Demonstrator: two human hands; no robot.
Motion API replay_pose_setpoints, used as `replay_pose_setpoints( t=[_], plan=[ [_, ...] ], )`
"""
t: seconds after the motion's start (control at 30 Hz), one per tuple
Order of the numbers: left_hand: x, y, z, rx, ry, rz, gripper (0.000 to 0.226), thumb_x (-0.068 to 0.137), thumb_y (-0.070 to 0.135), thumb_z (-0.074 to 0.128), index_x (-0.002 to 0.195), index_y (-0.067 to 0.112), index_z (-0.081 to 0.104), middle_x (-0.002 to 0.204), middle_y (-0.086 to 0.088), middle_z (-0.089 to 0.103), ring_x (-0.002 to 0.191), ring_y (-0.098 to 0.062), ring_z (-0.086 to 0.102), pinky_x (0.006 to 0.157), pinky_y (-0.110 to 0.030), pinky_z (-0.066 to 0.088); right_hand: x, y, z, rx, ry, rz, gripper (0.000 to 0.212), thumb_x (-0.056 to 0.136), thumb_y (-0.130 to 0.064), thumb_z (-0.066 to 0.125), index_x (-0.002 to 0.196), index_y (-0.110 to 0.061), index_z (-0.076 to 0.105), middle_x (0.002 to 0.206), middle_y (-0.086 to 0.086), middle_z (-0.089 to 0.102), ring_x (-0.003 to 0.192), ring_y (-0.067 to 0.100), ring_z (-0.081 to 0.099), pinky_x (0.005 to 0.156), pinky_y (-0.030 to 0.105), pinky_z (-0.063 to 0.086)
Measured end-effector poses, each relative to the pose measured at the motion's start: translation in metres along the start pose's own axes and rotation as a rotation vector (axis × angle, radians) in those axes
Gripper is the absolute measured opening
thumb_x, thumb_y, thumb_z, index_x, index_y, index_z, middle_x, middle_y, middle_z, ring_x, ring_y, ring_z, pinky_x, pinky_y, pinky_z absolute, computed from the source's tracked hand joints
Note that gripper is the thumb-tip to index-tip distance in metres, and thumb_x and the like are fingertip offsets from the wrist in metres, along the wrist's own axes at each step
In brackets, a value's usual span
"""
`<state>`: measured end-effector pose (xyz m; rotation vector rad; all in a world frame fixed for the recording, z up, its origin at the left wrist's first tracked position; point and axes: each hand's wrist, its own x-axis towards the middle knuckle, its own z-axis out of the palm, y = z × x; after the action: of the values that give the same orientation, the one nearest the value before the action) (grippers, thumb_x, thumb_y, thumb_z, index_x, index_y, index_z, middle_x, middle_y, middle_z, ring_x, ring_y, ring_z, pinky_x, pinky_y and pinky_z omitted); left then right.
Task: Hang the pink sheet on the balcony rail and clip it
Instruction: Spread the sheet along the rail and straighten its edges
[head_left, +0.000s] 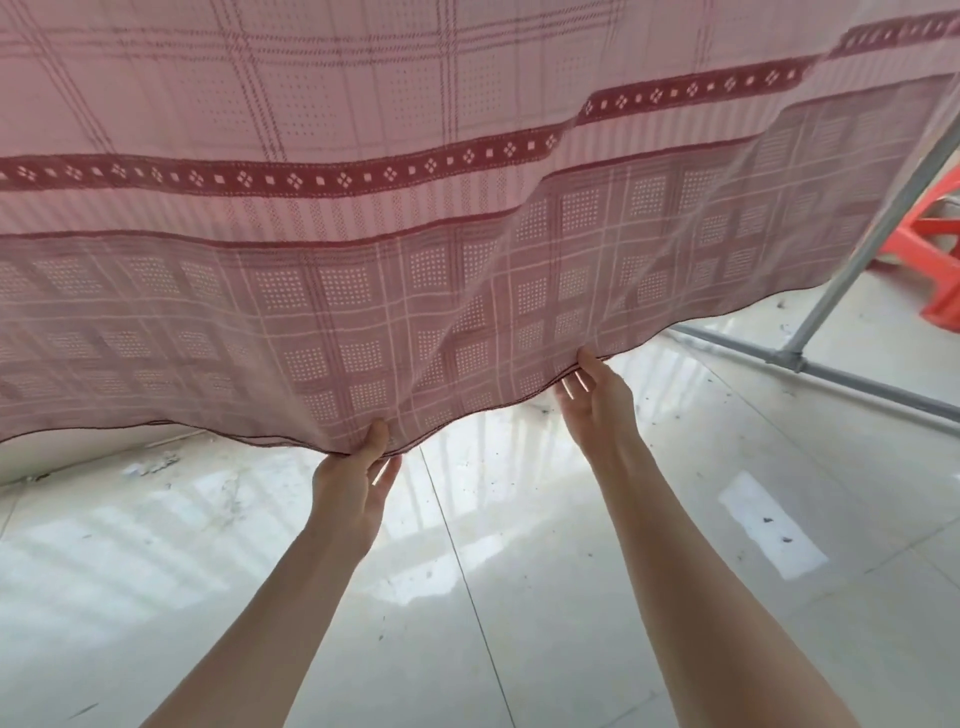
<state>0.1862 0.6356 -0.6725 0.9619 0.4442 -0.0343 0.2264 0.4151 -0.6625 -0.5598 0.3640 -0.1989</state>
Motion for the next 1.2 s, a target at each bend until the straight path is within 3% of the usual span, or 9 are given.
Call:
replay_pose_setpoints(
  t=[0.3,0.4,0.57,0.7,0.9,1.0,1.1,1.13,1.2],
  plan=[
    [-0.001,-0.013,0.015,0.013,-0.015,-0.005,0.015,0.087,0.001,0.058,0.085,0.016,0.060,0.077,0.008,0.068,0.081,-0.010,0.060,0.075,-0.028,0.046,0.006,0.003,-0.033,0.232,0.013,-0.035,0.014,0.091,0.002,0.048,0.097,0.000,0.060,0.085,0.005,0.069,0.079,0.012,0.066,0.072,0.024,0.057],
    [-0.001,-0.015,0.016,-0.001,0.006,-0.002,0.017,0.085,-0.001,0.059,0.084,0.016,0.061,0.067,0.012,0.070,0.081,-0.011,0.061,0.070,-0.027,0.048,0.002,0.001,-0.034,0.267,0.017,-0.042,0.015,0.089,0.006,0.050,0.099,0.003,0.060,0.088,0.008,0.069,0.083,0.014,0.067,0.080,0.027,0.056],
    [-0.002,-0.016,0.016,0.005,0.000,0.015,0.018,0.084,-0.002,0.059,0.086,0.015,0.062,0.072,0.010,0.071,0.082,-0.010,0.063,0.063,-0.024,0.057,0.007,-0.007,-0.032,0.314,0.072,-0.037,0.016,0.086,0.008,0.053,0.099,0.004,0.060,0.084,0.008,0.070,0.079,0.015,0.068,0.085,0.028,0.054],
    [0.001,-0.015,0.017,-0.024,0.033,0.011,0.018,0.084,-0.002,0.059,0.086,0.016,0.061,0.074,0.010,0.071,0.081,-0.009,0.064,0.067,-0.025,0.051,0.004,-0.004,-0.030,0.329,0.060,-0.034,0.016,0.087,0.006,0.053,0.099,0.002,0.061,0.079,0.005,0.073,0.075,0.012,0.070,0.081,0.026,0.055],
    [0.013,-0.012,0.021,-0.008,0.081,-0.005,0.015,0.085,0.002,0.061,0.087,0.016,0.060,0.090,0.005,0.065,0.083,-0.008,0.062,0.072,-0.024,0.048,0.009,0.001,-0.042,0.272,0.068,-0.044,0.035,0.086,0.005,0.054,0.120,-0.003,0.048,0.104,0.007,0.063,0.090,0.013,0.065,0.072,0.021,0.057],
    [0.015,-0.011,0.022,-0.048,0.087,-0.031,0.013,0.086,0.001,0.060,0.087,0.014,0.059,0.089,0.003,0.065,0.085,-0.009,0.062,0.071,-0.025,0.049,0.009,-0.001,-0.040,0.183,0.057,-0.017,0.025,0.086,0.006,0.054,0.110,-0.001,0.057,0.102,0.004,0.064,0.090,0.012,0.065,0.068,0.019,0.055],
    [0.017,-0.010,0.025,-0.147,0.075,-0.094,0.011,0.087,0.003,0.058,0.087,0.014,0.060,0.079,0.005,0.068,0.083,-0.011,0.063,0.071,-0.026,0.051,0.004,-0.007,-0.029,0.139,0.093,0.033,0.018,0.089,0.007,0.047,0.097,-0.002,0.061,0.095,0.004,0.063,0.088,0.013,0.061,0.051,0.015,0.052],
    [0.012,-0.007,0.025,-0.188,0.061,-0.111,0.010,0.088,0.004,0.058,0.088,0.014,0.060,0.080,0.005,0.068,0.083,-0.011,0.063,0.071,-0.027,0.051,0.002,-0.007,-0.027,0.135,0.119,0.033,0.018,0.090,0.007,0.046,0.096,-0.002,0.061,0.095,0.005,0.063,0.089,0.014,0.060,0.053,0.016,0.054],
    [0.011,-0.004,0.023,-0.251,0.056,-0.184,0.007,0.090,0.010,0.056,0.091,0.015,0.060,0.087,0.004,0.064,0.085,-0.012,0.062,0.073,-0.030,0.050,-0.001,-0.004,-0.028,0.044,0.173,-0.025,0.014,0.090,0.001,0.049,0.098,-0.003,0.059,0.096,0.005,0.061,0.091,0.014,0.060,0.077,0.022,0.056]
  ],
)
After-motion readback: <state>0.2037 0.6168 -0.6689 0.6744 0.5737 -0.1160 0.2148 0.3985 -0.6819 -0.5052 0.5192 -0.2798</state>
